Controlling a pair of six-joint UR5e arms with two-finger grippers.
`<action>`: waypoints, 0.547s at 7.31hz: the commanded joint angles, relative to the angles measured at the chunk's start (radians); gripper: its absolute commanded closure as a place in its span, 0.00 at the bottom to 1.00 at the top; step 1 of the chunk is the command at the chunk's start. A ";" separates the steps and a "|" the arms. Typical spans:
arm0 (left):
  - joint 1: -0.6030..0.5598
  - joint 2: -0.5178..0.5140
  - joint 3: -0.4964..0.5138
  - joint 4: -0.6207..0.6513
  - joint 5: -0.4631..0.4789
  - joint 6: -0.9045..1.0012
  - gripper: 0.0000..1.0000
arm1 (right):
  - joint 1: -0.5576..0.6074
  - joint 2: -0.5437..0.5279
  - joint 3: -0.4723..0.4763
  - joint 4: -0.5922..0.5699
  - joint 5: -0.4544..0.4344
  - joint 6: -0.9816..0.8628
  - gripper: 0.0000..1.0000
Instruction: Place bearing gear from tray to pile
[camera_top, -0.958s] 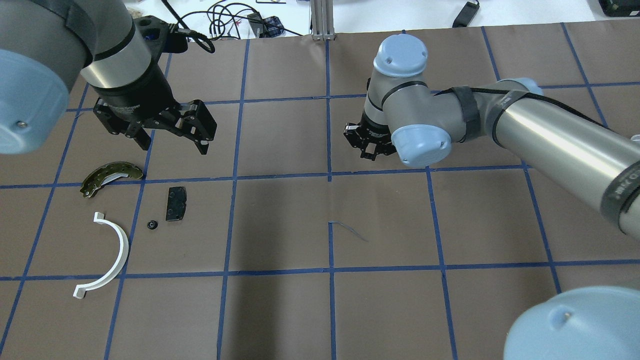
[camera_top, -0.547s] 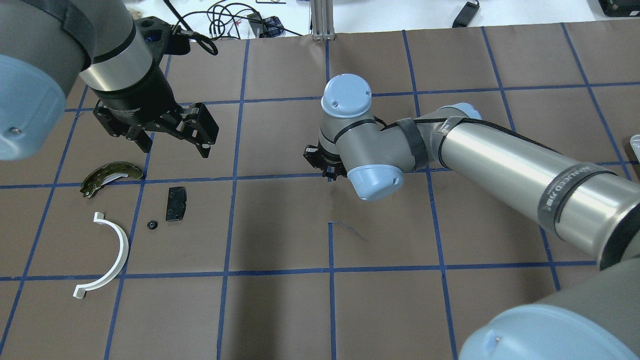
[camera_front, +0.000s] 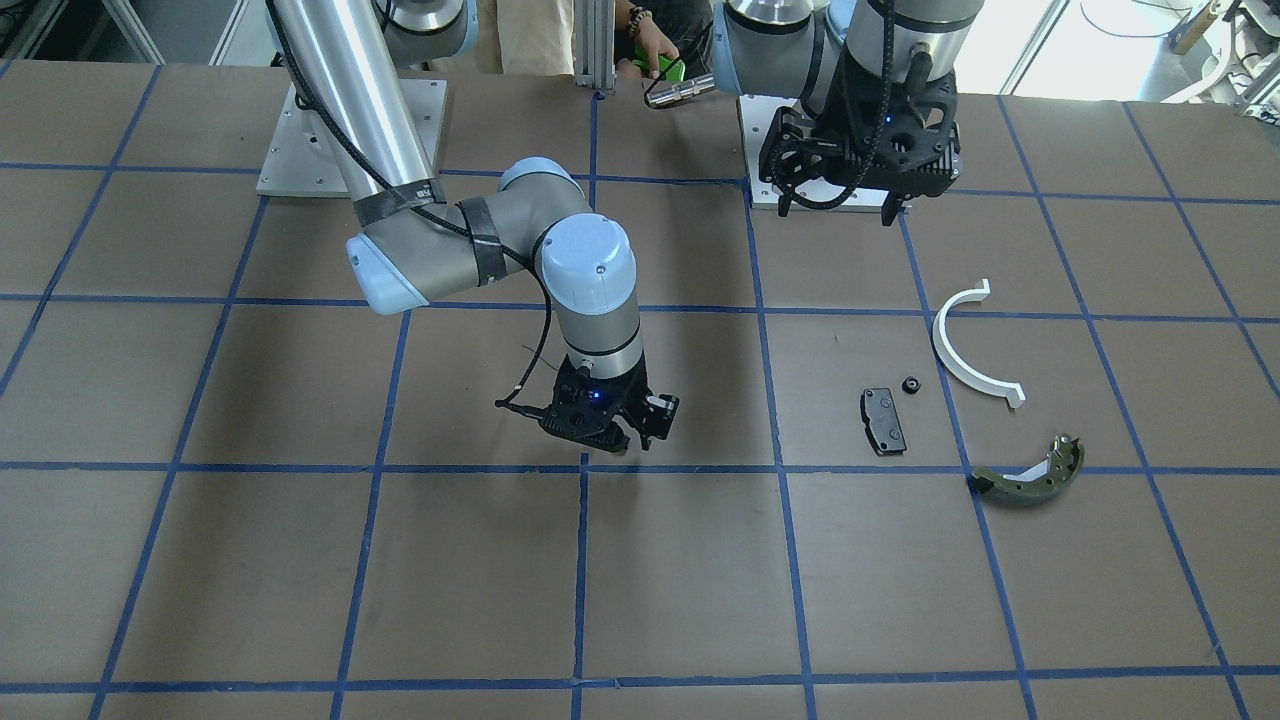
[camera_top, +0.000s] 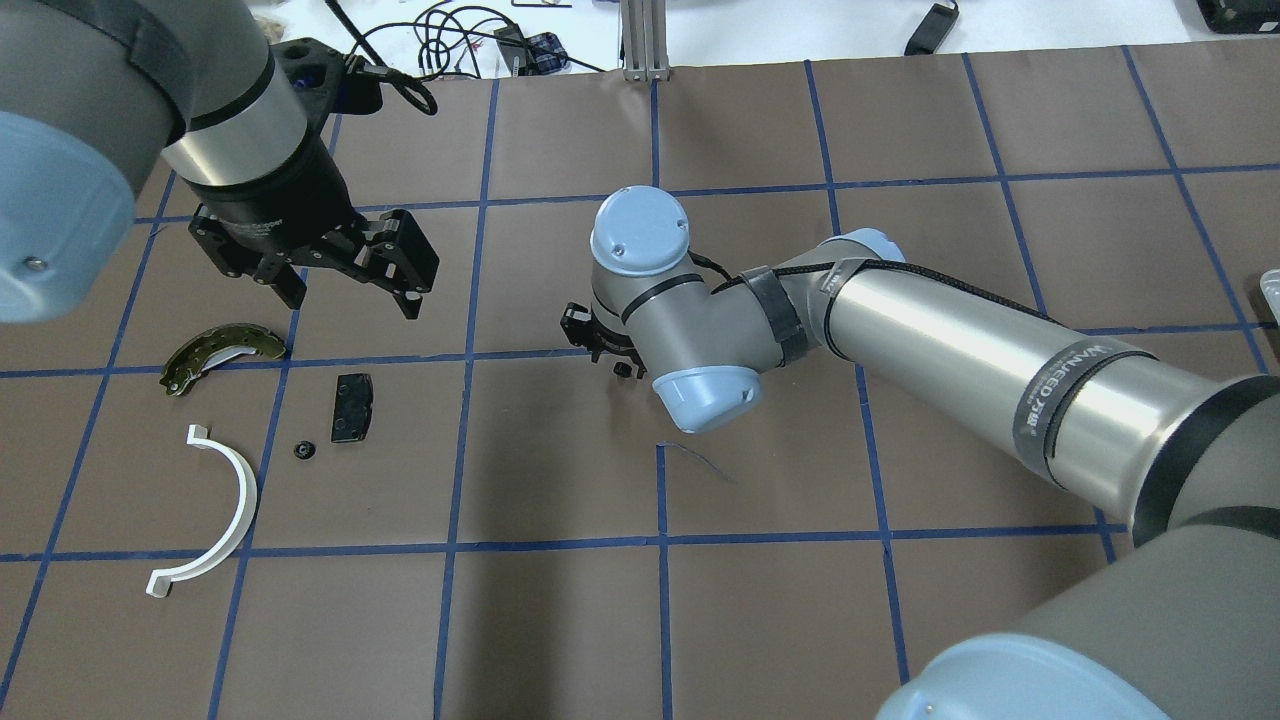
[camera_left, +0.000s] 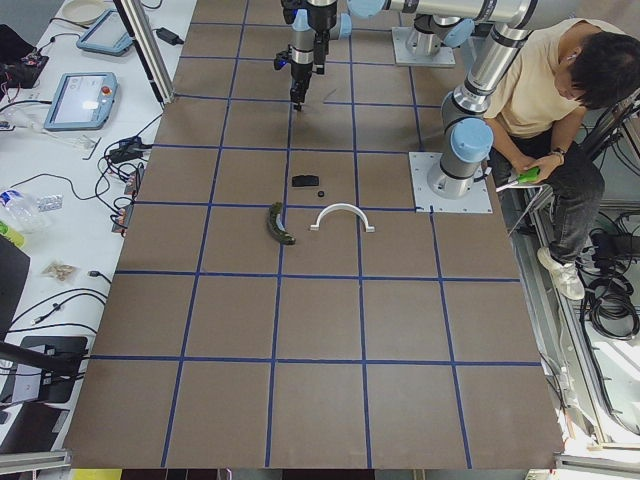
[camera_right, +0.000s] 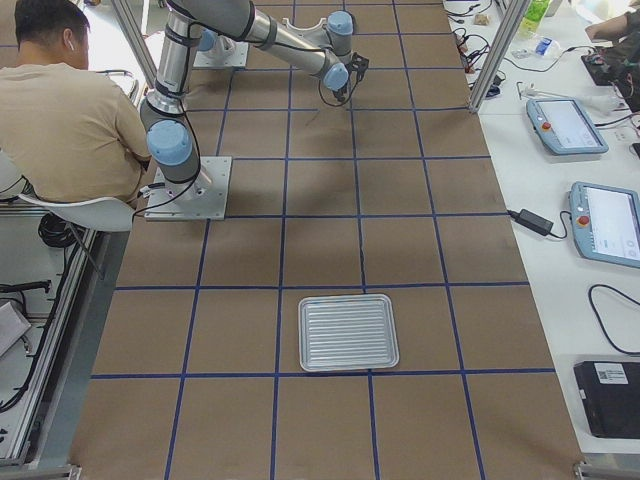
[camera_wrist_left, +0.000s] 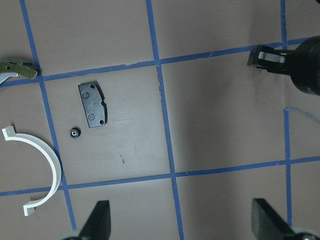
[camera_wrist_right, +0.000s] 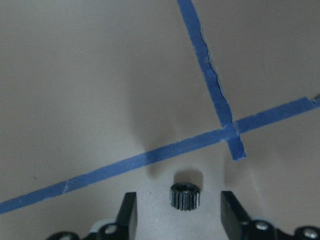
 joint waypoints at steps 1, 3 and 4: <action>0.013 -0.024 0.000 0.011 -0.003 -0.006 0.00 | -0.078 -0.057 -0.004 0.056 0.014 -0.069 0.00; 0.008 -0.140 -0.053 0.138 -0.005 -0.064 0.00 | -0.216 -0.145 -0.004 0.205 0.035 -0.279 0.00; -0.017 -0.203 -0.095 0.247 -0.013 -0.077 0.00 | -0.308 -0.198 -0.004 0.289 0.035 -0.401 0.00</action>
